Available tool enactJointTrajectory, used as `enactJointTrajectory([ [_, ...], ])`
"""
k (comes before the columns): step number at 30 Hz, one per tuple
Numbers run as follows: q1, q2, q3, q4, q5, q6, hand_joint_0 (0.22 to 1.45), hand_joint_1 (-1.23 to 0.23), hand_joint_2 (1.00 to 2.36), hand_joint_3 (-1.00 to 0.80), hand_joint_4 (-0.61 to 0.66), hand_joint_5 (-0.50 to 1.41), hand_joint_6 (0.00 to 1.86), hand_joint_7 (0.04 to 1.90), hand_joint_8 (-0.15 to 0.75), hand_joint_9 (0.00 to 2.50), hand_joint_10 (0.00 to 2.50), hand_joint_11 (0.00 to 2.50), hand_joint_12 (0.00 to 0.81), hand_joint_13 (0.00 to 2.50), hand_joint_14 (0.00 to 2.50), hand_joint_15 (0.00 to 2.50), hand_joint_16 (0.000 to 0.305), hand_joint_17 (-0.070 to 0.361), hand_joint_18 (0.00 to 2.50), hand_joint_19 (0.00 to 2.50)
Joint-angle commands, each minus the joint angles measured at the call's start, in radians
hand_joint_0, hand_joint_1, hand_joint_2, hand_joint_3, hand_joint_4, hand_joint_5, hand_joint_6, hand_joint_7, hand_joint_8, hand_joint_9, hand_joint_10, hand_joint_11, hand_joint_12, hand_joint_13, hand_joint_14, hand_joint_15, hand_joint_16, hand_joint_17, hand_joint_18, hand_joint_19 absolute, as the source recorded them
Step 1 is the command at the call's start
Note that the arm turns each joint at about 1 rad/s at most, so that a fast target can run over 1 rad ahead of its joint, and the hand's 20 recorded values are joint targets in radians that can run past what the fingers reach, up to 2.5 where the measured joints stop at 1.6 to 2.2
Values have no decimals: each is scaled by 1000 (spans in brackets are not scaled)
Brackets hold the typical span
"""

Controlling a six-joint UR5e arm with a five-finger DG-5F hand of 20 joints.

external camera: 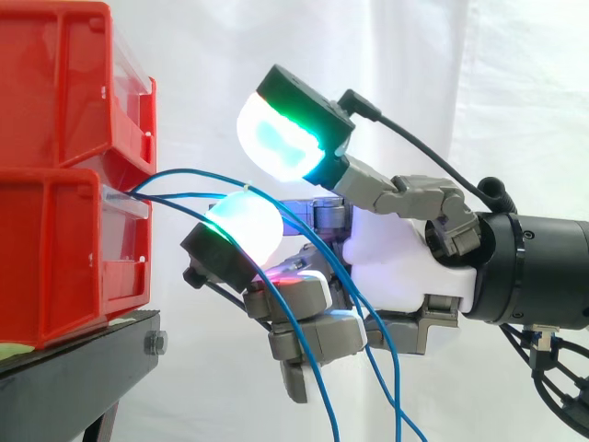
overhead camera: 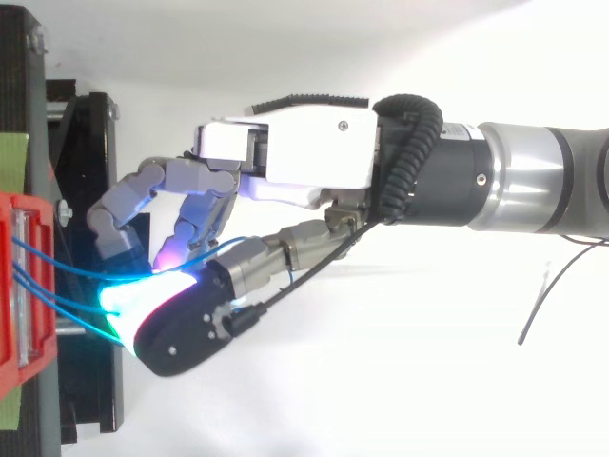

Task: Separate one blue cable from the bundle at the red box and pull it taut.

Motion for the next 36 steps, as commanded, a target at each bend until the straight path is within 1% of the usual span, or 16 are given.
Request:
enactJointTrajectory([
  [1, 0, 1, 1, -1, -1, 0, 628, -415, 1000, -500, 39, -184, 850, 1213, 270, 1161, 16, 1463, 339, 1257, 19, 1522, 49, 110, 1001, 835],
  [2, 0, -1, 1, -2, 1, 0, 628, -432, 1000, -497, 47, -182, 849, 1216, 272, 1161, 16, 1472, 346, 1257, 19, 1515, 49, 110, 999, 842],
  [3, 0, 1, 1, -1, -1, -2, 629, -474, 1007, -423, 63, -180, 847, 1208, 282, 1159, 16, 1487, 343, 1252, 19, 1510, 49, 110, 999, 832],
  [5, 1, -1, -1, -1, 1, -2, 621, -530, 1012, -364, 74, -179, 847, 1213, 287, 1156, 16, 1479, 351, 1249, 19, 1514, 49, 110, 997, 833],
  [6, 1, -1, -1, -1, -1, -3, 611, -594, 1013, -325, 88, -180, 846, 1218, 284, 1137, 15, 1487, 348, 1228, 21, 1506, 49, 111, 991, 835],
  [8, 1, -1, 1, -1, 1, -5, 607, -641, 1015, -290, 91, -181, 847, 1219, 283, 1125, 15, 1496, 353, 1221, 19, 1512, 50, 112, 978, 833],
  [9, 1, -1, -1, -2, 1, -6, 605, -709, 1016, -271, 103, -185, 847, 1237, 284, 1107, 16, 1501, 360, 1215, 20, 1503, 50, 113, 970, 833],
  [11, 1, 1, -1, -1, -1, -6, 608, -765, 1015, -272, 108, -192, 852, 1235, 287, 1088, 15, 1501, 356, 1202, 20, 1494, 50, 114, 965, 834],
  [14, 3, 1, -1, -1, -1, -6, 644, -830, 1011, -359, 115, -198, 859, 1225, 285, 1064, 15, 1497, 355, 1183, 22, 1486, 51, 115, 966, 798],
  [15, 3, 1, -1, -1, 1, -6, 669, -839, 1003, -455, 111, -197, 862, 1211, 283, 1062, 14, 1491, 351, 1176, 23, 1476, 51, 115, 966, 788],
  [16, 3, 1, 1, -1, -1, -6, 679, -841, 1000, -498, 111, -196, 862, 1213, 285, 1061, 16, 1497, 356, 1177, 23, 1479, 51, 115, 963, 769],
  [21, 1, 1, -1, -1, -1, -11, 691, -903, 1000, -500, 119, -192, 865, 1217, 283, 1052, 15, 1485, 354, 1153, 26, 1447, 51, 114, 950, 722],
  [26, 3, -1, -1, -1, 1, -11, 698, -949, 1000, -500, 113, -192, 865, 1221, 279, 1012, 17, 1480, 377, 1105, 27, 1387, 51, 114, 930, 676],
  [32, 3, 1, -1, -2, 1, -11, 654, -987, 1000, -500, 114, -211, 869, 1199, 276, 912, 17, 1431, 411, 892, 28, 1055, 52, 117, 879, 613],
  [35, 3, 1, -1, -1, 1, -11, 604, -944, 1000, -500, 119, -212, 871, 1187, 290, 909, 16, 1417, 414, 816, 28, 935, 52, 117, 854, 614],
  [36, 4, 1, 1, -1, -1, -11, 578, -880, 1000, -500, 121, -209, 871, 1186, 295, 916, 17, 1416, 422, 799, 26, 887, 52, 118, 843, 624],
])
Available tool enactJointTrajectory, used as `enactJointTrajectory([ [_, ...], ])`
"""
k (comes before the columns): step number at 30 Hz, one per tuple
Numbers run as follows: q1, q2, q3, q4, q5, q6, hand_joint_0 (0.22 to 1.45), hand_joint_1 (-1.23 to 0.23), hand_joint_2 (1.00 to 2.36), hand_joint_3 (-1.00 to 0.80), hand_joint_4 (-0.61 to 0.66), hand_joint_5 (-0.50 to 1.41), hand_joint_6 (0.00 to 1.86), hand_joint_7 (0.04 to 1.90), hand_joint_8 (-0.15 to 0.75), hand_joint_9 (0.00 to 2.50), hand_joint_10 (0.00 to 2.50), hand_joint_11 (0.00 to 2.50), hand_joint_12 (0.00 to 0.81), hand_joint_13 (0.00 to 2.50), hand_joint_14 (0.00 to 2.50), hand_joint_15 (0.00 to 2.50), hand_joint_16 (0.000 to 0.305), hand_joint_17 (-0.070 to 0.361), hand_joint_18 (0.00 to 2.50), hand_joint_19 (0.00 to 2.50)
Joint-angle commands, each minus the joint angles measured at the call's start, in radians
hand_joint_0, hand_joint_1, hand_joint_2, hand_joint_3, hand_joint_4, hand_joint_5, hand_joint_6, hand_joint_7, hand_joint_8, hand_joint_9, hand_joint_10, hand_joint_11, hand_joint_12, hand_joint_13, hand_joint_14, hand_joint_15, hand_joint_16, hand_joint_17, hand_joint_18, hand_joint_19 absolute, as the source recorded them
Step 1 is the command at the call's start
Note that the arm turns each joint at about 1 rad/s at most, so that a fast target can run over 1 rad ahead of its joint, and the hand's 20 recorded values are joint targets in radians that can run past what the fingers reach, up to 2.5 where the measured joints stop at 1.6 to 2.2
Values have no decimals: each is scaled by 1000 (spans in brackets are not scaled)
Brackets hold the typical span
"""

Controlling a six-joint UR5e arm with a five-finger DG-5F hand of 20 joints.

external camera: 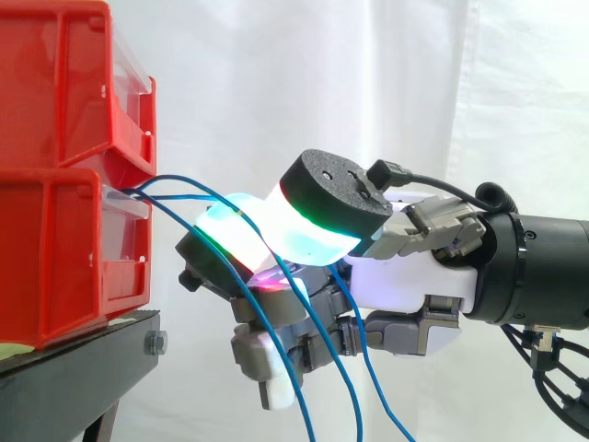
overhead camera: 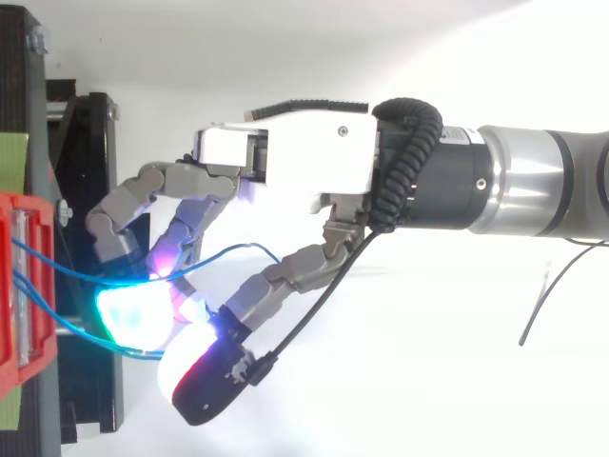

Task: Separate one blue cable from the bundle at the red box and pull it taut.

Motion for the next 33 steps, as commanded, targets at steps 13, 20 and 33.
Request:
enactJointTrajectory([
  [13, 1, -1, 1, 5, 4, -3, 757, -901, 1003, -471, 98, -204, 872, 1280, 290, 895, 18, 1237, 405, 747, 25, 774, 51, 115, 832, 600],
  [20, 1, -1, 1, 4, 4, -3, 694, -994, 1000, -500, 104, -212, 886, 1222, 287, 939, 18, 1324, 390, 880, 29, 898, 50, 112, 989, 716],
  [33, 1, 1, 1, 1, 4, -3, 437, -930, 1000, -500, 197, -235, 897, 1124, 341, 963, 241, 1770, 460, 1086, 14, 1442, 61, 138, 1067, 810],
])
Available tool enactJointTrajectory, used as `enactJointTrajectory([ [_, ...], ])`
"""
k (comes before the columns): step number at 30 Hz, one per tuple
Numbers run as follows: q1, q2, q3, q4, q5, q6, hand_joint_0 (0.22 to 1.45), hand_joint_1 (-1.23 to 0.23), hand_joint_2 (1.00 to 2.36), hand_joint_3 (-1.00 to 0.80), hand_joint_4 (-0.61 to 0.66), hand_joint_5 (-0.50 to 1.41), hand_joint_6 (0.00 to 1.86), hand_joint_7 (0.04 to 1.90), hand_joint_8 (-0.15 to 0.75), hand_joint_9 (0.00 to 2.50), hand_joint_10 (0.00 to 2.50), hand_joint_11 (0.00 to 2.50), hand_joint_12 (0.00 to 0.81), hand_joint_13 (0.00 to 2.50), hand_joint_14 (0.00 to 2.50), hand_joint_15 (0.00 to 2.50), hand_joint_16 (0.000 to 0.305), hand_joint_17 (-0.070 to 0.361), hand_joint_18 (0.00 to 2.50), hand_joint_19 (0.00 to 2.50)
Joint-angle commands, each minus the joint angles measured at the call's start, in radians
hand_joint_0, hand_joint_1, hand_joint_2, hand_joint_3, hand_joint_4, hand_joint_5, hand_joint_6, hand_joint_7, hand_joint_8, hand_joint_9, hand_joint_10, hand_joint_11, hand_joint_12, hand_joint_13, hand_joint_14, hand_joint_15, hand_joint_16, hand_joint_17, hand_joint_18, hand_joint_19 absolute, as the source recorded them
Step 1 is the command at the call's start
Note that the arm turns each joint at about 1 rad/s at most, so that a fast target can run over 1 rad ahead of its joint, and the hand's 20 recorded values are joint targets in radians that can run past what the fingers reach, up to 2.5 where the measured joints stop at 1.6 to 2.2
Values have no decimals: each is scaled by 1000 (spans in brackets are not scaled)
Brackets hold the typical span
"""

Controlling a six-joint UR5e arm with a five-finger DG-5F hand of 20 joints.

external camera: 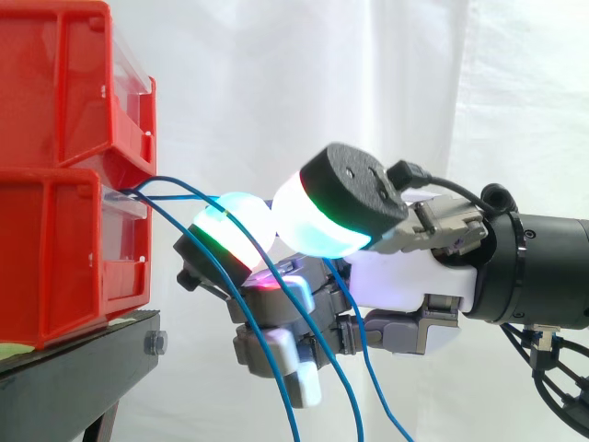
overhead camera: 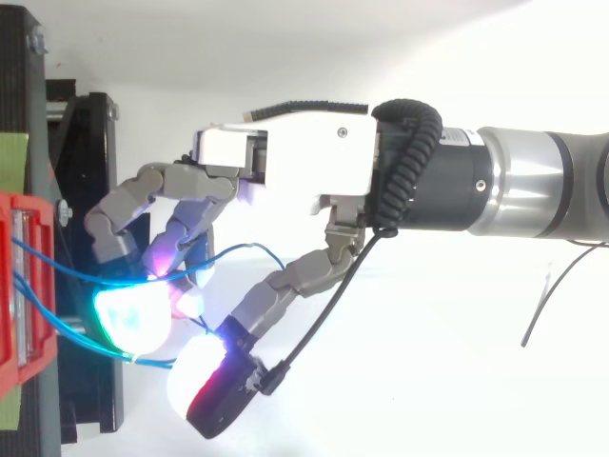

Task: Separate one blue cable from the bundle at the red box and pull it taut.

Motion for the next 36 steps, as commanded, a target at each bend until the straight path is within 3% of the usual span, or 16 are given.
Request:
enactJointTrajectory([
  [1, 0, 1, 0, 0, 0, -1, 436, -912, 1000, -500, 199, -241, 896, 1105, 342, 887, 533, 1755, 461, 1090, 12, 1572, 62, 139, 1070, 836],
  [2, 0, 1, 0, 0, 0, -1, 427, -884, 1000, -500, 207, -244, 896, 1094, 364, 797, 894, 1655, 468, 1091, 8, 1649, 63, 142, 1074, 872],
  [4, 0, 1, 0, 0, 0, -1, 425, -876, 1000, -500, 229, -252, 897, 1068, 395, 584, 1487, 1572, 479, 1016, 305, 1703, 64, 144, 1068, 950],
  [5, 0, 1, 0, 0, 0, 1, 425, -869, 1000, -500, 237, -255, 895, 1068, 398, 561, 1539, 1593, 475, 992, 388, 1698, 64, 144, 1065, 963],
  [6, 0, 1, 0, 0, 0, -1, 427, -861, 1000, -500, 255, -260, 902, 1033, 418, 402, 1946, 1463, 480, 868, 897, 1550, 63, 142, 1058, 1063],
  [7, 0, 1, 0, 0, 0, -1, 433, -853, 1000, -500, 262, -262, 901, 1023, 424, 382, 1993, 1502, 469, 777, 1306, 1421, 61, 138, 1082, 1183],
  [12, 0, 1, 0, 0, 0, -1, 452, -779, 1000, -500, 263, -265, 900, 1004, 437, 248, 2407, 1555, 458, 591, 2132, 1362, 55, 125, 1134, 1415],
  [15, 0, 1, 0, 0, 1, -1, 460, -746, 1000, -500, 263, -267, 898, 999, 434, 208, 2500, 1573, 460, 525, 2428, 1387, 53, 120, 1160, 1514],
  [21, 0, 1, 0, 0, 0, -1, 466, -677, 1000, -500, 253, -267, 896, 998, 428, 105, 2500, 1638, 450, 470, 2500, 1488, 51, 114, 1280, 1763],
  [23, 0, 1, 0, 0, 0, -7, 467, -652, 1000, -500, 248, -267, 897, 984, 422, 84, 2500, 1713, 442, 498, 2500, 1540, 51, 114, 1241, 1541],
  [25, 0, 1, 0, 0, 0, -19, 465, -614, 1000, -500, 254, -267, 898, 976, 421, 83, 2500, 1770, 449, 556, 2500, 1559, 52, 116, 1181, 1141],
  [26, 0, 2, 0, 0, 0, -71, 463, -608, 1000, -500, 257, -267, 898, 974, 420, 88, 2500, 1773, 453, 576, 2500, 1557, 52, 117, 1170, 1043],
  [28, 0, 5, 0, 0, 0, -89, 464, -586, 1000, -500, 270, -264, 903, 965, 427, 119, 2500, 1812, 461, 650, 2500, 1571, 53, 118, 1157, 729],
  [29, 0, 21, 0, -2, 3, -119, 470, -582, 1000, -500, 269, -262, 896, 987, 420, 137, 2500, 1860, 459, 664, 2500, 1618, 53, 120, 1195, 802],
  [30, 0, 33, 0, -5, 14, -131, 478, -569, 1000, -500, 268, -259, 898, 980, 416, 159, 2500, 1866, 465, 742, 2500, 1668, 54, 121, 1201, 708],
  [36, 0, 51, 0, -51, 61, -142, 487, -545, 1000, -500, 240, -251, 899, 1001, 426, 207, 2500, 1937, 507, 893, 2500, 1826, 58, 130, 1244, 546],
])
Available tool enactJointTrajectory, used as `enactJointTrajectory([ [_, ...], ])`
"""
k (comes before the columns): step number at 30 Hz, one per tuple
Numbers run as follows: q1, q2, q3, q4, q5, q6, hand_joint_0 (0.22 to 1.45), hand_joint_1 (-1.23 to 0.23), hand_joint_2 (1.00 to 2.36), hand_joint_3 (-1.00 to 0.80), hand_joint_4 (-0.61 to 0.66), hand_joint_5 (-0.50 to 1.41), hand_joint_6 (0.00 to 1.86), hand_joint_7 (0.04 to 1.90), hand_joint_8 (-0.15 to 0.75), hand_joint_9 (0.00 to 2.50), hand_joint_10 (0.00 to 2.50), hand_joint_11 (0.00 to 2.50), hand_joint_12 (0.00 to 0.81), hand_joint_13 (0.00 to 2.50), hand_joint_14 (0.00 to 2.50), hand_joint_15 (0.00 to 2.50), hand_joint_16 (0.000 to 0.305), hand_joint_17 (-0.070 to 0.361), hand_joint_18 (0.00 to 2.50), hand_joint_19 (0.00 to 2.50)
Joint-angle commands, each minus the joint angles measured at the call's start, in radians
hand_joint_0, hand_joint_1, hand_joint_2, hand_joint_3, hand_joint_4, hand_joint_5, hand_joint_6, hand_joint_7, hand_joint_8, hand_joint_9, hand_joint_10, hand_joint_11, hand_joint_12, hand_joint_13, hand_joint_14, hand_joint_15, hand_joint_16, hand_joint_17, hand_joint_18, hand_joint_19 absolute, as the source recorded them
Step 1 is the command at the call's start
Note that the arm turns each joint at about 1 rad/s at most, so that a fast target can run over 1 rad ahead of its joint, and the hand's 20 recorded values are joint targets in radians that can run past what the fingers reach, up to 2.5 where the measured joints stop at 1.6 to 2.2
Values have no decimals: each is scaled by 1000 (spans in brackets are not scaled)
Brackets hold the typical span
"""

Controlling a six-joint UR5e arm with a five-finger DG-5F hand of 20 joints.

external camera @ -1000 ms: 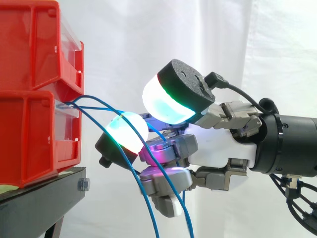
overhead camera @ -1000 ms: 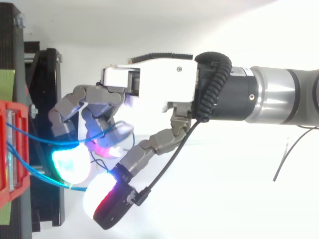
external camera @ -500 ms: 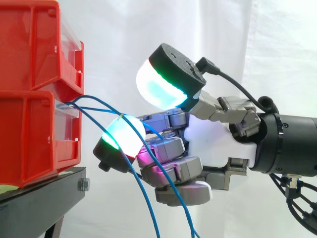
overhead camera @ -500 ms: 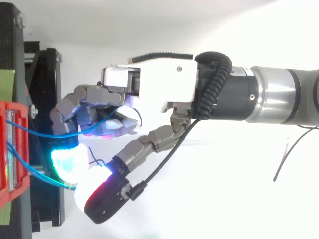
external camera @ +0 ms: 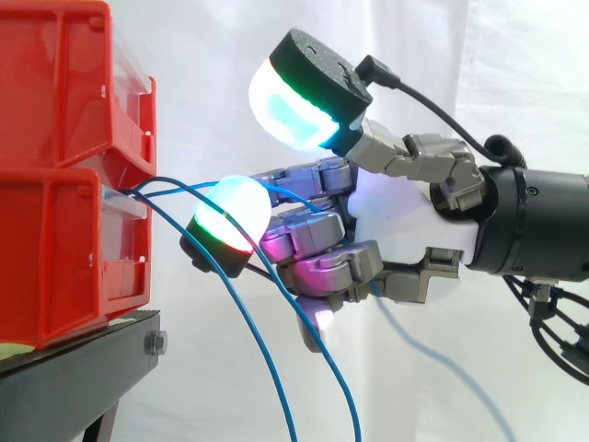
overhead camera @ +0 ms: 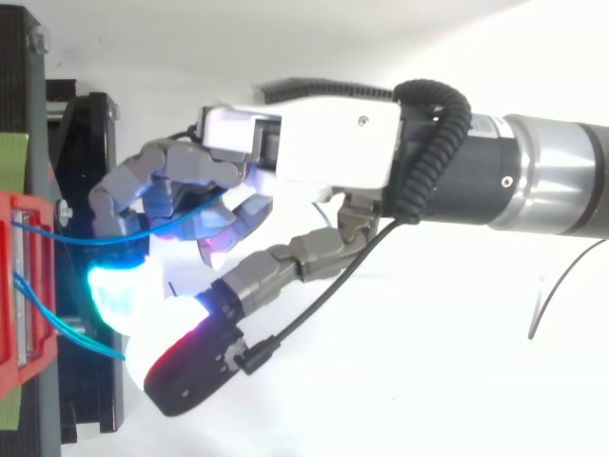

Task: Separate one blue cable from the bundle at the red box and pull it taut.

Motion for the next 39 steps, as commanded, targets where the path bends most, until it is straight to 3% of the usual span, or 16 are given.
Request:
enactJointTrajectory([
  [1, 0, 10, 0, -58, 27, -29, 489, -544, 1000, -500, 230, -247, 899, 1003, 424, 212, 2500, 1950, 519, 906, 2500, 1834, 58, 131, 1273, 568],
  [3, 2, 13, 0, -108, 31, -60, 490, -541, 1000, -500, 217, -244, 897, 1012, 432, 225, 2500, 2000, 550, 972, 2500, 1863, 62, 139, 1362, 607],
  [7, 5, 13, 0, -147, 54, -74, 491, -540, 1000, -500, 181, -240, 897, 1010, 445, 254, 2500, 2151, 595, 1103, 2500, 1904, 65, 146, 1547, 571],
  [17, 20, 19, -9, -151, 84, -71, 491, -523, 1000, -500, 223, -239, 894, 1048, 469, 435, 2500, 2500, 661, 1352, 2500, 1960, 71, 160, 1827, 482],
  [25, 25, 42, -14, -161, 102, -68, 500, -497, 1000, -500, 259, -239, 884, 1049, 530, 603, 2500, 2500, 670, 1435, 2500, 1979, 73, 163, 1919, 467],
  [26, 25, 50, -17, -164, 111, -63, 501, -494, 1000, -500, 259, -239, 883, 1042, 532, 620, 2500, 2500, 676, 1456, 2500, 1991, 222, 167, 1940, 470],
  [31, 21, 65, -31, -184, 162, -9, 543, -481, 1000, -500, 257, -232, 871, 1060, 549, 701, 2500, 2500, 681, 1476, 2500, 1998, 211, 158, 1947, 508],
  [36, 20, 64, -31, -197, 183, 49, 573, -481, 1001, -480, 252, -230, 867, 1079, 555, 720, 2500, 2500, 678, 1479, 2500, 1994, 207, 155, 1933, 540],
  [37, 20, 64, -31, -197, 225, 78, 576, -482, 1002, -473, 249, -230, 867, 1077, 555, 720, 2500, 2500, 679, 1479, 2500, 1996, 206, 154, 1937, 521],
  [39, 18, 64, -31, -196, 245, 89, 580, -486, 1003, -463, 250, -229, 866, 1077, 555, 720, 2500, 2500, 680, 1479, 2500, 1999, 208, 156, 1934, 542],
])
